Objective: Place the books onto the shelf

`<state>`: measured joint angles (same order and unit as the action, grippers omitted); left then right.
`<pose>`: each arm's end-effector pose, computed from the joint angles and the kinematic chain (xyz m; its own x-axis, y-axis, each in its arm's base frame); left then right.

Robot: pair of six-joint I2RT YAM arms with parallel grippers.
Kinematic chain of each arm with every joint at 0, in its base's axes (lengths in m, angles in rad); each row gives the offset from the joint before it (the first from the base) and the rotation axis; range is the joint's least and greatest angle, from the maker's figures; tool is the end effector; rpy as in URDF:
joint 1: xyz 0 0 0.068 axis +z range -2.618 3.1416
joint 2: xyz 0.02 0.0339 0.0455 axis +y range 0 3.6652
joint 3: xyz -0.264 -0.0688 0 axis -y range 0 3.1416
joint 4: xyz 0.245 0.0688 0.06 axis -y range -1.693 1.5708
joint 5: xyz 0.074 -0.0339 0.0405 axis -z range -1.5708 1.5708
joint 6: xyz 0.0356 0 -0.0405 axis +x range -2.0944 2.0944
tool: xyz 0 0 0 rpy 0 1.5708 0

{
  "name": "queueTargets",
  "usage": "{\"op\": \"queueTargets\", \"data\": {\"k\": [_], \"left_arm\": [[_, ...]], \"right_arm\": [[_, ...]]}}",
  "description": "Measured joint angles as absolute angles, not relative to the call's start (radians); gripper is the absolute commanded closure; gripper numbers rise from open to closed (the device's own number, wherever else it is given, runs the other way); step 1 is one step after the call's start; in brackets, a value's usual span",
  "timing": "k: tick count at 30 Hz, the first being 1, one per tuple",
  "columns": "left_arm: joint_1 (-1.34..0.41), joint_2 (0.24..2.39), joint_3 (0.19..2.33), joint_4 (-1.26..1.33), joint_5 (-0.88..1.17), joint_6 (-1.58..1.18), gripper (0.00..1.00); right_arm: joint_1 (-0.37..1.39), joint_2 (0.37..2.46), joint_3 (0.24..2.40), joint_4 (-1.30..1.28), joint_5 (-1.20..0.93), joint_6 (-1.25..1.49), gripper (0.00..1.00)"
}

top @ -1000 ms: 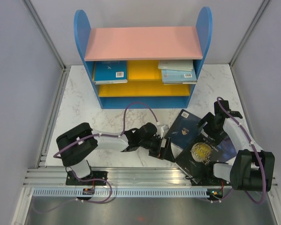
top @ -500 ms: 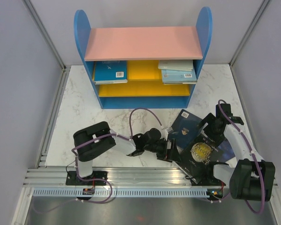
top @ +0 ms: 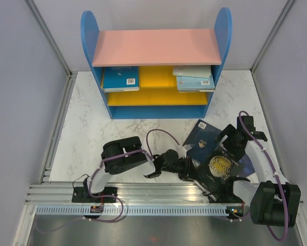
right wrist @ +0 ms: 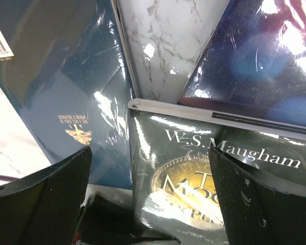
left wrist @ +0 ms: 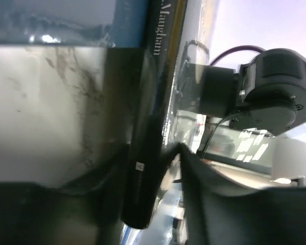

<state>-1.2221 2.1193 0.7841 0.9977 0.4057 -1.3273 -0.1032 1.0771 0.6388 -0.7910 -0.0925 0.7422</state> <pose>0.1145 -0.3562 0.0792 -0.9888 0.1100 -0.1007 0.1291 0.2933 -0.9473 0.1782 -0.0152 0.1932 -0.6422 0.7431 -0.1880 0.6864 0.6667 0.2905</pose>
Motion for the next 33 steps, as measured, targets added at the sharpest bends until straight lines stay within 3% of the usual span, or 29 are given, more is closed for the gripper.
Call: {"op": "queueTargets", "data": {"k": [2, 9, 15, 21, 27, 30, 33], "left_arm": [[-1.225, 2.135, 0.775, 1.077, 0.41, -1.38, 0.97], [-1.235, 2.06, 0.696, 1.091, 0.359, -1.427, 0.98], [-1.239, 1.737, 0.532, 0.881, 0.275, -1.423, 0.98], [-1.243, 1.226, 0.393, 0.432, 0.153, -1.394, 0.98], [-1.255, 0.693, 0.429, -0.108, -0.002, -1.36, 0.98], [-1.255, 0.555, 0.505, -0.305, -0.089, -1.347, 0.98], [-1.255, 0.528, 0.607, -0.447, -0.155, -1.327, 0.98]], "right_arm": [[-0.104, 1.067, 0.635, -0.787, -0.093, 0.735, 0.02], [-0.106, 1.028, 0.629, -0.774, -0.175, 0.747, 0.02], [-0.093, 1.032, 0.751, -0.856, -0.243, 0.766, 0.02], [-0.054, 0.973, 0.905, -0.889, -0.319, 0.787, 0.02], [0.124, 0.738, 0.838, -0.814, -0.422, 0.899, 0.02], [0.231, 0.576, 0.703, -0.669, -0.472, 1.037, 0.02], [0.369, 0.546, 0.625, -0.556, -0.47, 1.132, 0.02]]}}
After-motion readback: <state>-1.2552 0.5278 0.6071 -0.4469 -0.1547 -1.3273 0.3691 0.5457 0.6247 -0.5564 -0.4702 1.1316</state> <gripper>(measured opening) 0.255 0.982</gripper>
